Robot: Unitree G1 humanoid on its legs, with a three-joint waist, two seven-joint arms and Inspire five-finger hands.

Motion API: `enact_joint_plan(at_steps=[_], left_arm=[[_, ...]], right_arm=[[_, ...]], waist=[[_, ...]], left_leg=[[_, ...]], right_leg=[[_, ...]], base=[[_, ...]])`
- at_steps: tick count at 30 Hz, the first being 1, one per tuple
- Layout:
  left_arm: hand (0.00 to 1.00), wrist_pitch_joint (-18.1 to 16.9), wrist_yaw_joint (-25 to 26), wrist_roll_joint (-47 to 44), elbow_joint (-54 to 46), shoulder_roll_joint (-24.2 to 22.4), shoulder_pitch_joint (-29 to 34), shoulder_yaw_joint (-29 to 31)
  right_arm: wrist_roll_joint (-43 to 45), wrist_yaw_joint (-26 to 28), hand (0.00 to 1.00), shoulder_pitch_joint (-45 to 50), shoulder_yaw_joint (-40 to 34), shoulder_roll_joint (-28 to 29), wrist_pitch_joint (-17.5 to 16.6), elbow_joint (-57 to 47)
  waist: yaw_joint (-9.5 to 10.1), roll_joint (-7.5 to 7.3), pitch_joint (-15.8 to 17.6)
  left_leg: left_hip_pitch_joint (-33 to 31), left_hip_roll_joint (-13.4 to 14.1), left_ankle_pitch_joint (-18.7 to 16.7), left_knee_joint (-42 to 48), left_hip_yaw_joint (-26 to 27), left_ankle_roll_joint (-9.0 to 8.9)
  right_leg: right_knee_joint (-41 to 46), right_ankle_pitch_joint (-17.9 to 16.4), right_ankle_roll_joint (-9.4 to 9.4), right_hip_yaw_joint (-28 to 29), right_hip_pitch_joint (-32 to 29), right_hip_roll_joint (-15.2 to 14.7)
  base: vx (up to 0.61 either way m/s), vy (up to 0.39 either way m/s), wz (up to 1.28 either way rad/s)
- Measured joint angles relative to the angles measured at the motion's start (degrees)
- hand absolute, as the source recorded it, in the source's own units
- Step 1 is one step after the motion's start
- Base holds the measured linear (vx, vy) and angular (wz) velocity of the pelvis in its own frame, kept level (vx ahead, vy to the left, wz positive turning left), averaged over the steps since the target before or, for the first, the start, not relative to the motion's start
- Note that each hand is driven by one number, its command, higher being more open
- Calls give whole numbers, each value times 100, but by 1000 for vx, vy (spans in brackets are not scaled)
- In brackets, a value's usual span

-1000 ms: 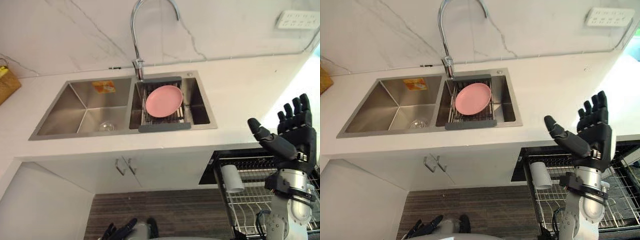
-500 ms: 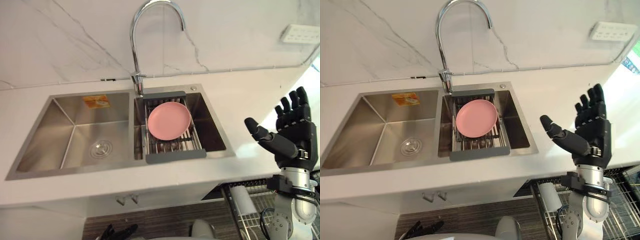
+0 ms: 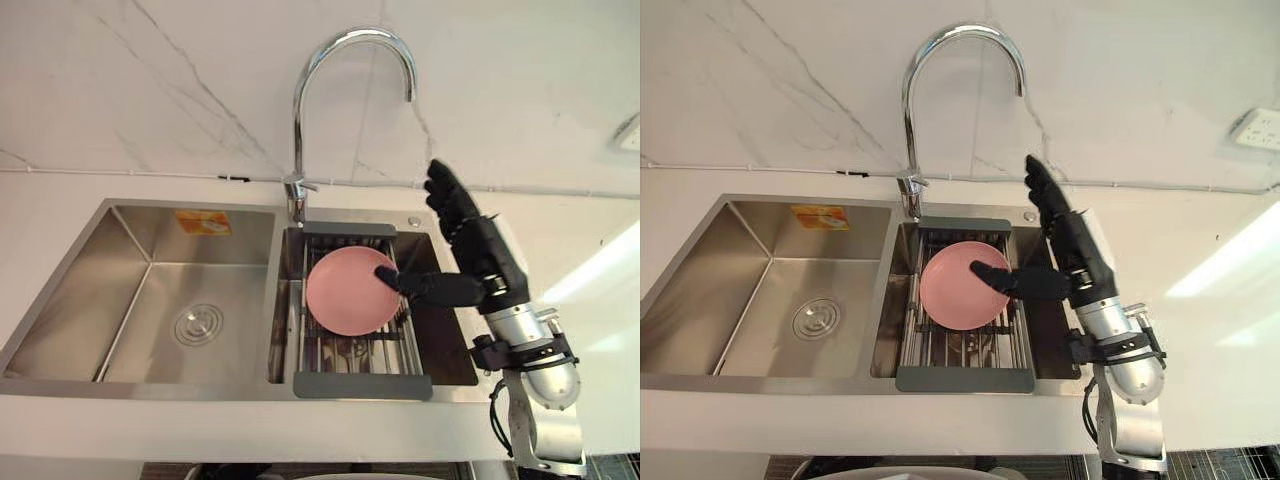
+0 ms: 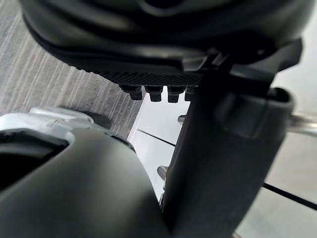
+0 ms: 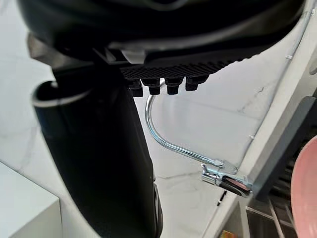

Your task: Walk over to the sink, pick up the cup, carry it to the dishwasher, place the cup inside the dishwasher, then close the dishwasher door

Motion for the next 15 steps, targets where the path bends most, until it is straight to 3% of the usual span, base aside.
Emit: enact_joint_plan(at_steps=[1,2,11,15], left_arm=[[100,-23,23,7,0,-21,3,50],[100,-170,167,351,13,-173,-2,191],[100,-141,101,343,13,-163,-5,186],[100,-78,-66,337,14,-116,-7,150]], right_arm=[[0,12,100,7,-9,-27,34,0],[486,-164,100,274,-98,-64,132,-277],[866,-111,100,275,-143,-18,144,-276],[952,-44,100,273,-381,-40,386,-270]], waist=[[-5,6,3],[-40,108,-3],[-54,112,-5],[-62,114,-8]], left_leg=[[2,2,-2,-3,15,-1],[-25,-11,83,-96,-41,-2],[-25,-11,90,-110,-35,-3],[-26,-26,112,-157,-32,-5]], right_leg=[[-8,-1,1,15,-6,4],[2,8,6,-56,-38,-14],[4,10,8,-56,-44,-19],[4,9,10,-82,-55,-36]], base=[[-50,-2,-9],[0,0,0],[0,0,0],[0,0,3]])
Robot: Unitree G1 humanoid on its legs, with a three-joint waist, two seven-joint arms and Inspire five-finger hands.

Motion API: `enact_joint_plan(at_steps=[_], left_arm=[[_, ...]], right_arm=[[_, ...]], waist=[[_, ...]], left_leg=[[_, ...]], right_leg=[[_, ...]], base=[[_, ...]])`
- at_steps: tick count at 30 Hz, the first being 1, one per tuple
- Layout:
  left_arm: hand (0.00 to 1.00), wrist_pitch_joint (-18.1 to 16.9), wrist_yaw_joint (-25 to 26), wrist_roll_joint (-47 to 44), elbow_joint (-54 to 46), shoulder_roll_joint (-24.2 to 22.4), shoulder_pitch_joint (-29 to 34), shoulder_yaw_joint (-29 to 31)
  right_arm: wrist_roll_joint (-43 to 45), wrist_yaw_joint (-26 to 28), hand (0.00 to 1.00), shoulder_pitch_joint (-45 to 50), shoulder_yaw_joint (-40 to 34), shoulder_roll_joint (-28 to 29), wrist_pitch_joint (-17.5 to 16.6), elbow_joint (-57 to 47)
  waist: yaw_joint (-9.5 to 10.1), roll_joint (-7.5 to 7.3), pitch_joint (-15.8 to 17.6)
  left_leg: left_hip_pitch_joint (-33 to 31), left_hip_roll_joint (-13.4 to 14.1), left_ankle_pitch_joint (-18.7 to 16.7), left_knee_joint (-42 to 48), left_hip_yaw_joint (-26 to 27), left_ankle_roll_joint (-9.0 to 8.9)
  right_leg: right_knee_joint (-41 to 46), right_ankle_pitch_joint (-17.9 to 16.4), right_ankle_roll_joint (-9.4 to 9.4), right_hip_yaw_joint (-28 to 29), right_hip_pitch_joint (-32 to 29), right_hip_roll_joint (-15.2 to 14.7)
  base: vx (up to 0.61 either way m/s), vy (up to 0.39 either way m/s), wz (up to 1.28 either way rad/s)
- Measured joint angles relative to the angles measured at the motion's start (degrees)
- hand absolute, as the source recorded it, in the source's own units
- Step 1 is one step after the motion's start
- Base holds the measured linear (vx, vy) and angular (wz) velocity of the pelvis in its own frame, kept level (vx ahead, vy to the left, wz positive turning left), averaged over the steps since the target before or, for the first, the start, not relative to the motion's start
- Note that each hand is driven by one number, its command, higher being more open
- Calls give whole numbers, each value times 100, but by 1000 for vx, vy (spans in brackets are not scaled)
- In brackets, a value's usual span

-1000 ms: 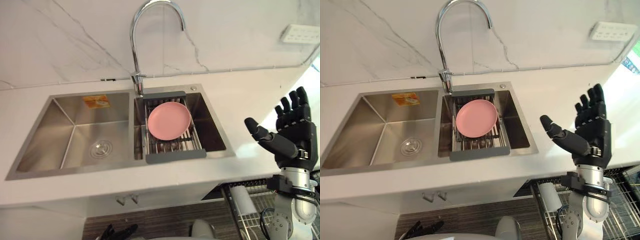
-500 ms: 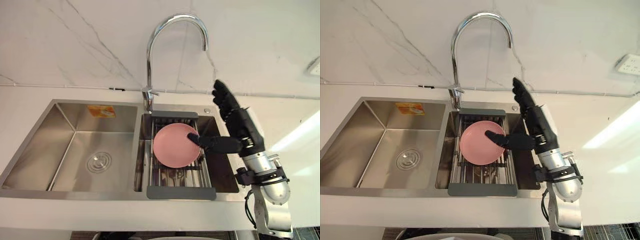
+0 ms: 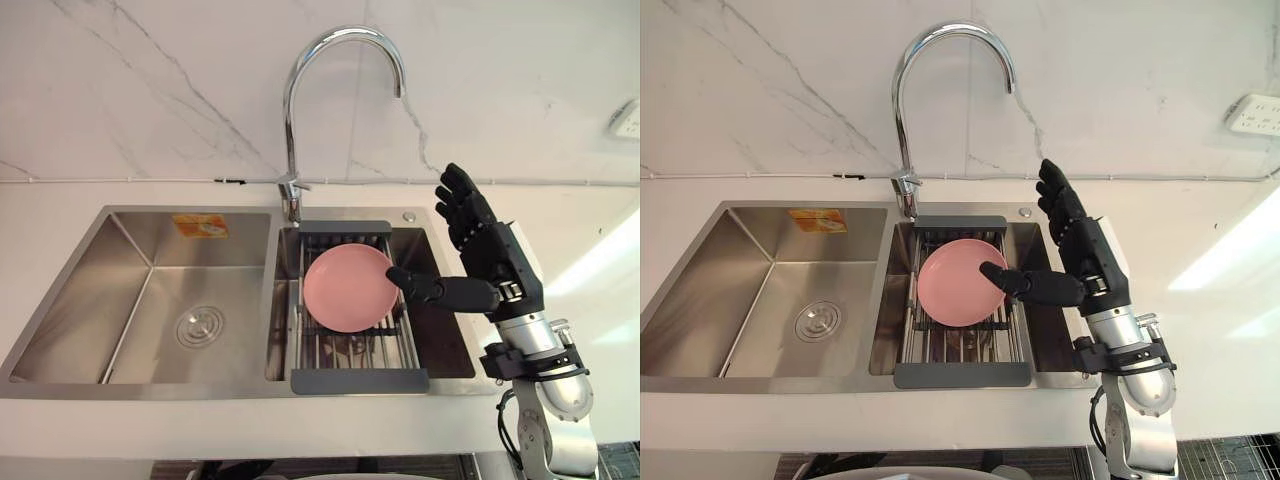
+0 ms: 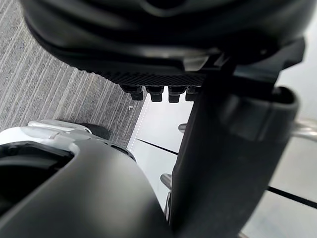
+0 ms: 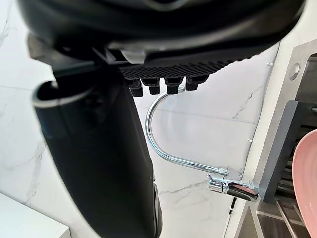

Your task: Walk over to the sink, pick up the cup, carry it to the dishwasher, place the cup inside the dishwasher, then close the dishwasher door

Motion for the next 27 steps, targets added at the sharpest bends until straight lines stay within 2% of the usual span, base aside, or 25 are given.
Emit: enact_joint_plan(at_steps=[3,5,6,8,11,15,19,27], left_arm=[[100,22,-166,14,8,35,-1,-22],[100,60,-239,15,18,78,-21,-87],[100,72,-239,15,19,85,-25,-102],[100,129,-230,14,24,104,-40,-127],[100,166,-231,82,60,117,-40,-130],[100,190,-208,115,147,152,-43,-141],[100,225,-196,116,197,186,-24,-228],[100,263,-143,119,196,197,-50,-237]], right_arm=[[-714,9,100,0,-63,-229,57,-15],[-1722,51,100,0,-62,-481,39,-118],[-1959,62,100,2,-61,-542,25,-172],[-2874,98,100,1,-52,-817,-252,-380],[-3652,263,100,-7,14,-1067,-655,-665],[-4369,504,100,-113,345,-1262,-1138,-754],[-4984,768,100,-119,624,-1460,-1411,-810],[-6021,889,100,-136,1078,-1631,-1687,-789]], waist=[[-40,7,-6],[-64,12,-9],[-65,14,-11],[-66,14,-17],[-65,11,-100],[-63,-19,-231],[-57,-1,-289],[19,-24,-310]], left_leg=[[-17,-14,23,-47,7,-2],[-33,-14,24,-51,9,-5],[-41,-15,24,-50,9,-5],[-52,-15,25,-50,18,-7],[-52,-15,24,-49,29,-8],[-49,-15,23,-41,61,-9],[-47,-10,23,-38,75,-9],[-46,-7,25,-42,71,-11]], right_leg=[[0,-2,4,-24,-36,-16],[2,-2,8,-44,-51,-21],[3,-1,9,-46,-58,-22],[3,2,13,-47,-72,-26],[4,5,17,-43,-79,-27],[2,11,25,-20,-80,-28],[0,11,25,-19,-79,-26],[1,12,25,-25,-79,-25]], base=[[-2,2,1],[0,0,0],[0,0,0],[0,0,0],[0,0,0],[0,0,-2],[0,0,0],[0,0,0]])
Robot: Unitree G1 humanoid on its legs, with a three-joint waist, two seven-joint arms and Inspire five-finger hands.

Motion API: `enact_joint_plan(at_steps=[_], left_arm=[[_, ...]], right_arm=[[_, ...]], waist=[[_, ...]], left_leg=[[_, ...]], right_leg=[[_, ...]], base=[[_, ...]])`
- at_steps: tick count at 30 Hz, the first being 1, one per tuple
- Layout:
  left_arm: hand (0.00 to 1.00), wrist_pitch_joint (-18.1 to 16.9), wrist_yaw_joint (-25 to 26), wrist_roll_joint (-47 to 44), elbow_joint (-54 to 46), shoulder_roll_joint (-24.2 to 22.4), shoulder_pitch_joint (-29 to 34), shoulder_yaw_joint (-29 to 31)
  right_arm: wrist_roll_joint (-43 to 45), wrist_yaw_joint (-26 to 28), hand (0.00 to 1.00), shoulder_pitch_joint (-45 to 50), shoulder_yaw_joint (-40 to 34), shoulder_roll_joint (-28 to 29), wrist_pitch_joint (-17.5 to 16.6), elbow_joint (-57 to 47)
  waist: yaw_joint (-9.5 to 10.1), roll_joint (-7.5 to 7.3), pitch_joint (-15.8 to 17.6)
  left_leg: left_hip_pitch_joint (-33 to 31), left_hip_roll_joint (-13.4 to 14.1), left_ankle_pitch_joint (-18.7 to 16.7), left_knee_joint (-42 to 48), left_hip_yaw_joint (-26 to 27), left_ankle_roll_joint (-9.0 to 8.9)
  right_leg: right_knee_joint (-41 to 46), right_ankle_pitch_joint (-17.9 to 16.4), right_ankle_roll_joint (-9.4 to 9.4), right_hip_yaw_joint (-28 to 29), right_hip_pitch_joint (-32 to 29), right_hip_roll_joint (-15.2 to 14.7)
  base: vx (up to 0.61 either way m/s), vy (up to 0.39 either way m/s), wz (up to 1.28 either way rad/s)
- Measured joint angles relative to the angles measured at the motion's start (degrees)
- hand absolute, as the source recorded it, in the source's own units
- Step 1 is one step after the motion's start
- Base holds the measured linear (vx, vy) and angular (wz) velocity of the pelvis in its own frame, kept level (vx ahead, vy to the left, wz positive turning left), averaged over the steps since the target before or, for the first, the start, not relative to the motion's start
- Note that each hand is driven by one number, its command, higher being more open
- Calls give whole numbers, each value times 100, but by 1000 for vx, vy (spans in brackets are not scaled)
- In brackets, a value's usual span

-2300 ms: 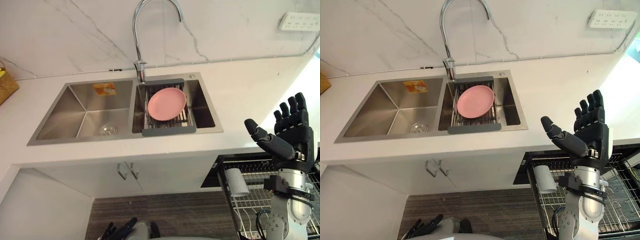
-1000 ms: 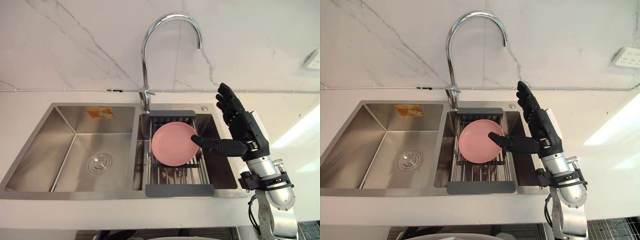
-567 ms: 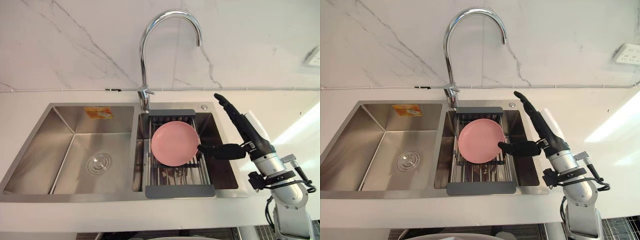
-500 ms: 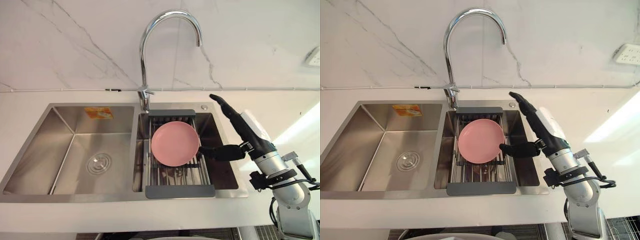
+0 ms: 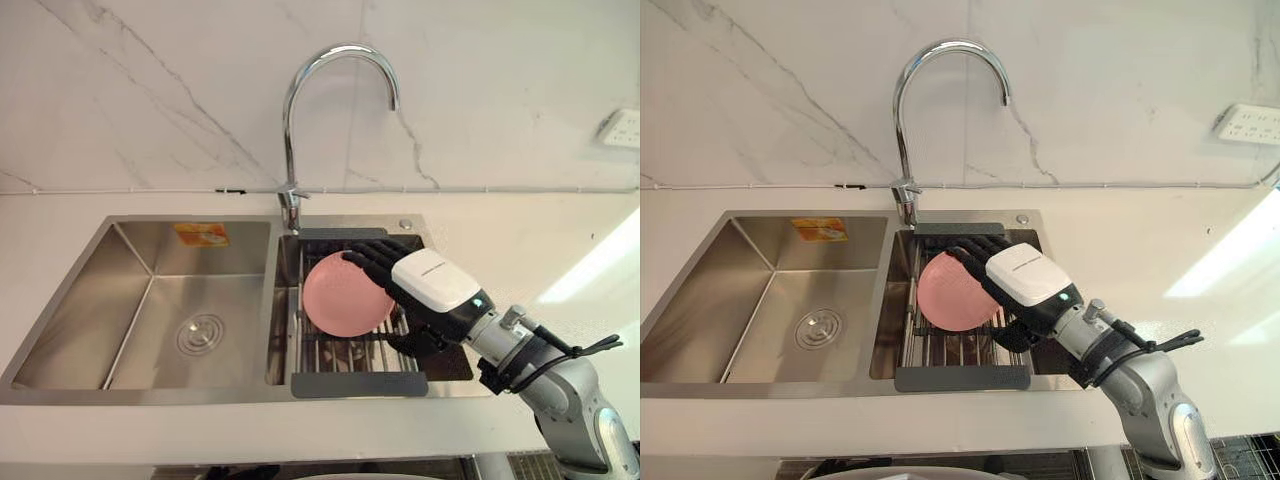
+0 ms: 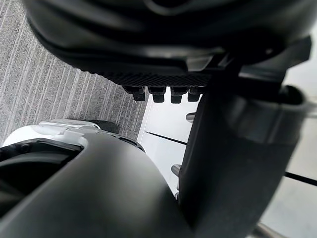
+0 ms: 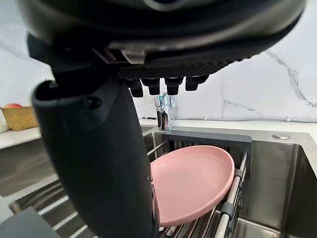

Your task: Walk over to the sink, pick up the cup, carry it to the dishwasher, place the cup inside the dishwasher, then close the dishwasher door

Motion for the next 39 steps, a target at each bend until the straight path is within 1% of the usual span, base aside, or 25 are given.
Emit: enact_joint_plan(at_steps=[6,9,10,11,17,18,21,26,32,35,37,39], left_arm=[[100,81,41,0,-3,2,-32,-7],[100,106,52,0,-3,15,-40,-30],[100,106,54,0,-3,16,-40,-42],[100,105,64,0,-3,30,-41,-98],[100,88,77,-2,15,83,-56,-214],[100,87,77,-2,27,91,-68,-227],[100,87,102,-3,36,103,-77,-253],[100,88,167,-10,39,193,-101,-451],[100,88,184,-41,49,204,-133,-460],[100,85,199,-84,59,206,-139,-460],[100,70,203,-119,83,225,-151,-462],[100,62,211,-127,104,261,-178,-466]], right_arm=[[-620,-445,100,-47,282,7,-45,213],[-1144,-929,100,-47,415,65,-52,455],[-1199,-977,100,-46,422,79,-51,476],[-1324,-1139,100,-47,434,134,-48,589],[-1875,-1827,100,-46,646,311,28,1048],[-1905,-1871,100,-46,659,330,35,1100],[-2105,-2125,100,-45,827,423,188,1412],[-2268,-2322,100,-37,1083,559,365,1831],[-2422,-2406,100,-43,1283,668,551,2348],[-2519,-2553,100,-75,1322,675,650,2501],[-2578,-2681,100,-193,1423,676,719,2634],[-2702,-2801,100,-269,1556,689,822,2745]], waist=[[41,-4,-3],[46,-10,-7],[46,-10,-7],[48,-12,-9],[66,-23,-15],[74,-23,-15],[83,-28,-11],[91,-37,-4],[163,-42,2],[181,-49,7],[175,-76,34],[186,-134,77]], left_leg=[[-2,-15,5,-4,-27,-1],[2,-31,43,-49,-65,0],[6,-34,49,-61,-69,1],[17,-44,79,-108,-86,3],[59,-55,132,-231,-127,3],[63,-55,133,-238,-127,1],[142,-56,175,-334,-127,-10],[170,-56,182,-393,-127,-35],[179,-57,183,-420,-133,-45],[188,-62,185,-424,-141,-52],[214,-62,187,-423,-140,-60],[229,-61,182,-418,-135,-75]], right_leg=[[1,3,6,-21,9,-16],[2,4,7,-57,14,-31],[2,5,7,-62,14,-33],[2,5,8,-83,14,-41],[-1,5,8,-128,24,-47],[-1,5,8,-129,26,-47],[-1,-2,17,-144,70,-46],[-1,-20,42,-163,82,-47],[0,-37,67,-183,86,-56],[1,-42,74,-194,98,-65],[0,-43,74,-192,125,-65],[-1,-43,74,-196,146,-69]], base=[[0,0,1],[0,0,6],[0,0,8],[-4,1,7],[-17,7,4],[0,0,0],[0,0,0],[0,0,0],[0,0,0],[-3,3,1],[-17,1,0],[-49,0,1]])
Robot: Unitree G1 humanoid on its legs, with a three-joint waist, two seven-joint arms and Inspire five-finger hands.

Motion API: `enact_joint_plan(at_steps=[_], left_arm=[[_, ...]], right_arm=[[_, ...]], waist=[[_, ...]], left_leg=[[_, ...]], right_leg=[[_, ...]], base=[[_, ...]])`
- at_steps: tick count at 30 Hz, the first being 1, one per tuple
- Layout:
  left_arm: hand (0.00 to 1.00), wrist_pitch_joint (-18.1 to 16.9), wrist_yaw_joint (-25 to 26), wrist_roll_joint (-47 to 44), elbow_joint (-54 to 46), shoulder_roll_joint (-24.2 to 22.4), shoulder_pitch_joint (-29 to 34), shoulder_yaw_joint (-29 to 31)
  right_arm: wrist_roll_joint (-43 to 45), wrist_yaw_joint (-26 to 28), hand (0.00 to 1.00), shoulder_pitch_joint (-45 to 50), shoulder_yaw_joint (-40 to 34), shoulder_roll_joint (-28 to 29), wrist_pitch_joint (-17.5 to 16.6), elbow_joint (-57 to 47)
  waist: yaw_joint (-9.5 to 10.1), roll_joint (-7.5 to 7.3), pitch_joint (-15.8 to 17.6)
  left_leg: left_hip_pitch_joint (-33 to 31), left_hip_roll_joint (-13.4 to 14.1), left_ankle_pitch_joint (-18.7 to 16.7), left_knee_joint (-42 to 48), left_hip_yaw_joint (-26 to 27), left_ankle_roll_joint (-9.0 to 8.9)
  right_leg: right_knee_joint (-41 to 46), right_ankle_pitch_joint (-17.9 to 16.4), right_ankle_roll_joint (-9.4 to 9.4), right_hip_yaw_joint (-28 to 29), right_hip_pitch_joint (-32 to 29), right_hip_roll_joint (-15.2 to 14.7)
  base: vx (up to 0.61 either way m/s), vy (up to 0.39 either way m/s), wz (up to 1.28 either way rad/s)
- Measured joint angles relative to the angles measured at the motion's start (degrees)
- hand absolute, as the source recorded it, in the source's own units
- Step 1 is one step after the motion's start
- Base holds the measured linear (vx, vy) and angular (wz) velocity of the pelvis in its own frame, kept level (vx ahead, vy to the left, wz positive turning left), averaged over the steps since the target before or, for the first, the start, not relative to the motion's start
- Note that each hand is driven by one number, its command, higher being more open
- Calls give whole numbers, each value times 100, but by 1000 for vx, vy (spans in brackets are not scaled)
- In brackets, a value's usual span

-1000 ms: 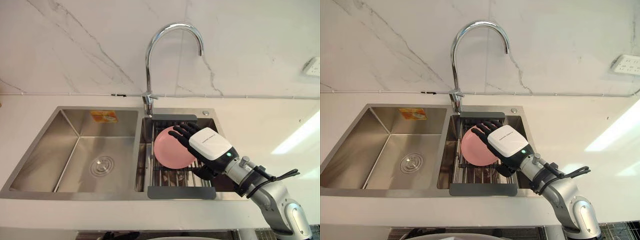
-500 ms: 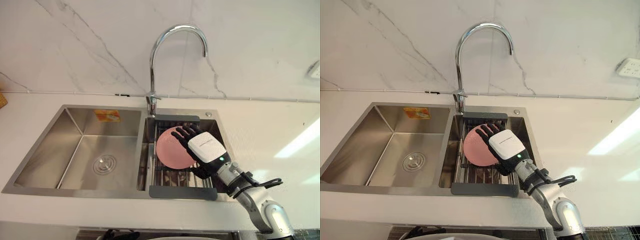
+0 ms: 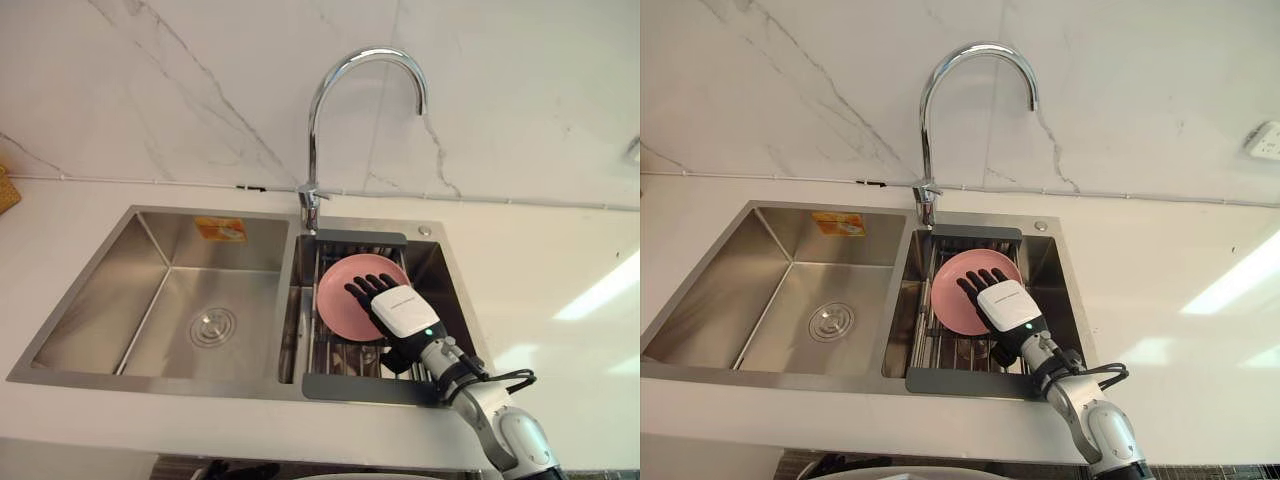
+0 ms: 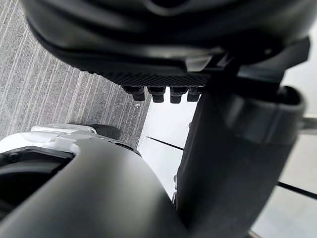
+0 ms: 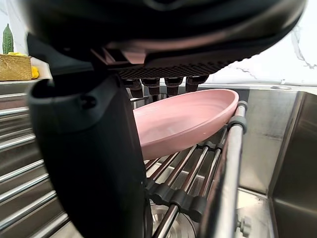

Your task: Walk over to the sink, pick up the cup, carry it to the dishwasher, place the cup inside the dishwasher, then close the dishwasher door

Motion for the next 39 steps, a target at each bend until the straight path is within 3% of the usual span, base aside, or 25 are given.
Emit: enact_joint_plan(at_steps=[9,10,29,39], left_arm=[[100,-2,101,-105,194,77,-74,-45],[100,-2,104,-106,202,98,-75,-72],[100,-223,232,-159,600,178,-272,-158],[100,-338,234,-155,592,88,-263,-89]], right_arm=[[-267,-575,100,-106,164,59,299,401],[-277,-634,0,-126,172,71,299,462],[-419,-1316,0,-788,564,90,385,1208],[260,-1349,0,-532,253,-128,14,881]], waist=[[-29,-38,8],[-28,-56,-3],[17,-100,-15],[5,34,71]], left_leg=[[8,7,17,-3,139,5],[10,7,24,-11,136,5],[98,111,184,-206,411,-7],[71,117,209,-216,399,-51]], right_leg=[[-22,-7,11,-48,29,-49],[-24,-7,11,-51,30,-46],[-31,3,-23,-145,-47,21],[-29,5,-20,-160,-77,28]], base=[[-21,7,3],[0,0,0],[-32,-10,-5],[3,1,0]])
